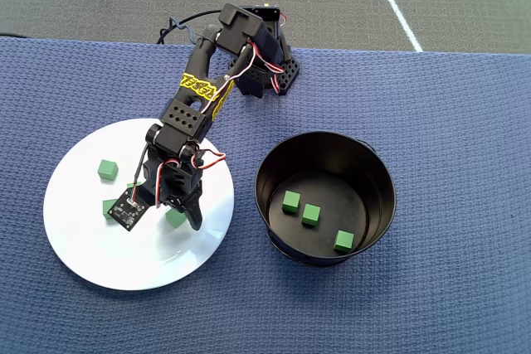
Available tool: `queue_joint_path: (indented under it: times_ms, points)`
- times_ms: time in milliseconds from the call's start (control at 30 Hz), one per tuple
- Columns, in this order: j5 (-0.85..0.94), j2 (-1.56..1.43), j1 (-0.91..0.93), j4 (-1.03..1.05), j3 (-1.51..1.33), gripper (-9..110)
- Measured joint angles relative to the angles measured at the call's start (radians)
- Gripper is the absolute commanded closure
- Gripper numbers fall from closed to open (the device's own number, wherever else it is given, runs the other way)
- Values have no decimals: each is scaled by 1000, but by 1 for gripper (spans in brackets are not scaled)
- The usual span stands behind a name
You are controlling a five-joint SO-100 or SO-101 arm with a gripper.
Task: Pick up the green cubes from the white plate and place them in the black recipient
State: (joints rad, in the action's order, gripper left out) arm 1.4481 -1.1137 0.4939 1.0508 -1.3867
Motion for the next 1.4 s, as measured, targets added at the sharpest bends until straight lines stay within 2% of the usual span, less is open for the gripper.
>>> queue_joint_path:
  times_ms: [33, 67, 567, 700, 967, 1167, 1400]
  points:
    - [-6, 0, 0, -6, 0, 98]
    - [-15, 2, 0, -15, 0, 101]
    - [-80, 11, 0, -37, 0, 101]
    - [-224, -137, -12, -21, -58, 101]
    - [-617, -589, -89, 206, -114, 102]
    - [-839, -844, -313, 267, -202, 102]
    - [-1077, -857, -667, 209, -264, 102]
